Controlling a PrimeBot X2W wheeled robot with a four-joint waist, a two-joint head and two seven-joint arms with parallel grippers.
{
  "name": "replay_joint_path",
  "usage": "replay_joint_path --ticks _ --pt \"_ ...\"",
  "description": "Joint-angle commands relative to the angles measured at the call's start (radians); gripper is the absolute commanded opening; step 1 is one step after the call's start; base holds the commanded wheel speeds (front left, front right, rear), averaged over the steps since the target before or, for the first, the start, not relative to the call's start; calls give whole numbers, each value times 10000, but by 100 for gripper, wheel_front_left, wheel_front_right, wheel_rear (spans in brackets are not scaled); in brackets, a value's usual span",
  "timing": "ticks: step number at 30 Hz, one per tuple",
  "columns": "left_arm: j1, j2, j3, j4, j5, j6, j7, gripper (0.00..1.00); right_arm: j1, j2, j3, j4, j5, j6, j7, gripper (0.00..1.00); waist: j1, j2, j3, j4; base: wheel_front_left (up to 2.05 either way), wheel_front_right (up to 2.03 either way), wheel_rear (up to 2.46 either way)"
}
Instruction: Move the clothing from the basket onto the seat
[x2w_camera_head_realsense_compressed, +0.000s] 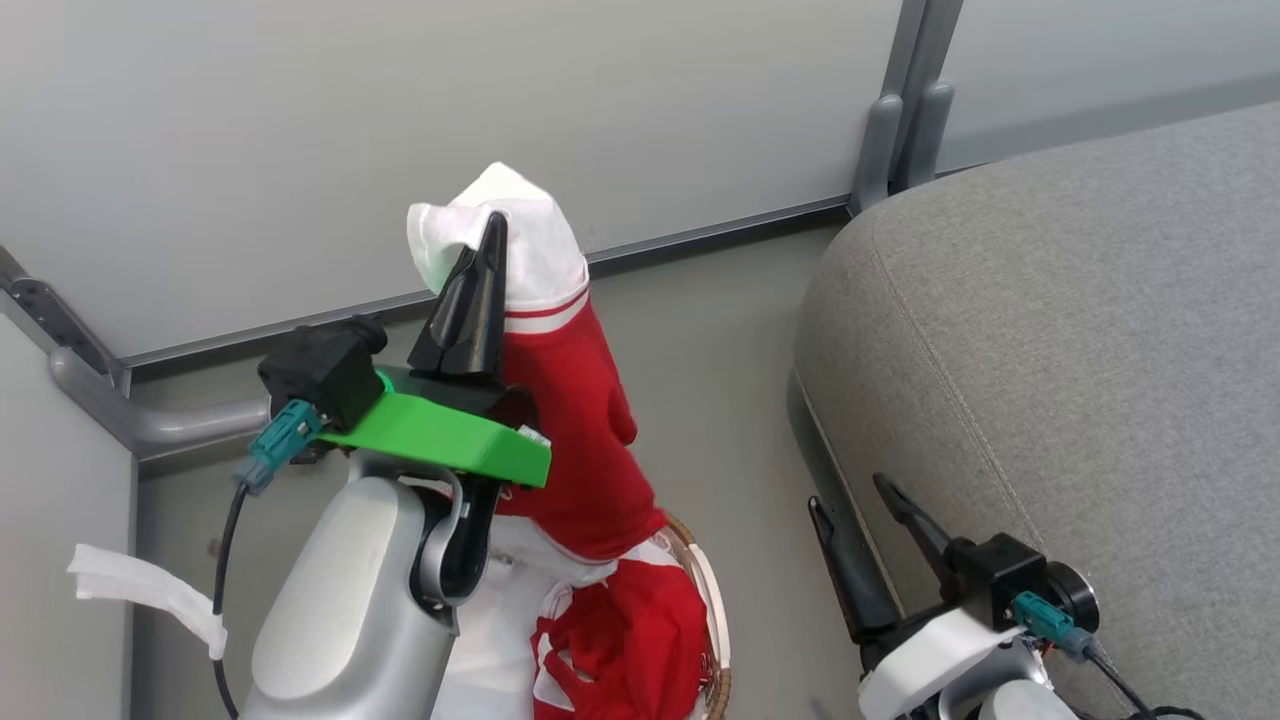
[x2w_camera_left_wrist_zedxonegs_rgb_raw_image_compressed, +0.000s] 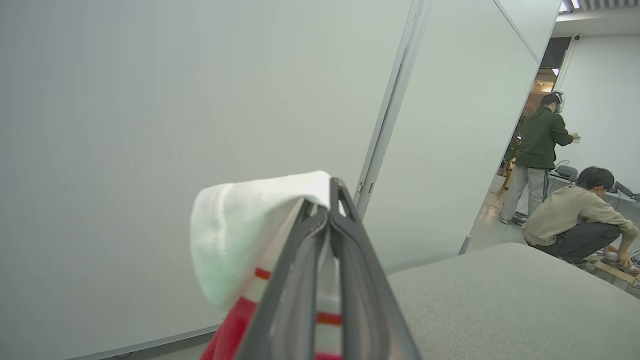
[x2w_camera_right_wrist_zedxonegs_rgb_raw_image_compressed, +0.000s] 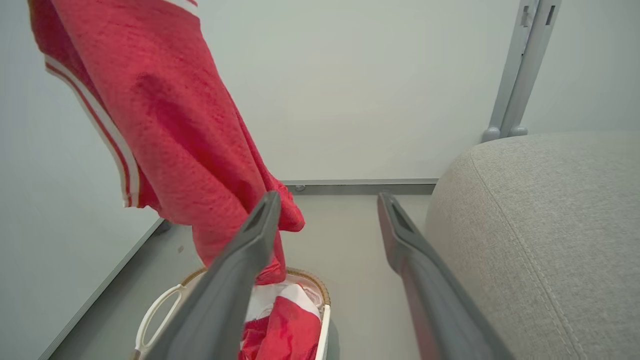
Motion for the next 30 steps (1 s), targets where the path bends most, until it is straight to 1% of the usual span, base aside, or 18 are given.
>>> replay_joint_path --ticks 1,6,9,12,16,20,26,30 --pt "-220 5 -88 -79 -66 -31 -2 0 123 -32 123 74 -81 -3 -50 100 1 -1 0 62 0 0 0" --pt "-528 0 -575 -218 -436 -31 -2 0 -99 -121 1086 346 -202 -3 -49 100 1 -1 52 220 0 0 0" --pt "-663 -1 -923 -253 -608 -20 -1 0 -472 -271 1828 504 -102 -3 -49 100 1 -1 113 326 0 0 0" --pt "-749 -2 -1275 -267 -709 54 1 0 -978 -346 2323 623 -87 -3 -49 100 1 -1 189 423 0 0 0" --pt "-853 -1 -1620 -249 -899 147 1 0 -1753 -296 2708 860 -227 -3 -49 100 1 -1 307 553 0 0 0" --pt "-977 -1 -2041 -210 -1054 197 1 0 -2548 -146 2972 1478 -348 -3 -49 100 1 -1 434 766 0 0 0" --pt "-1222 -1 -2609 -212 -1260 254 1 0 -3305 -44 3284 2669 -439 -3 -49 100 1 -1 603 1152 0 0 0" --pt "-1386 0 -2945 -237 -1421 319 1 0 -3639 -34 3426 3309 0 -3 -49 100 1 -1 750 1435 0 0 0"
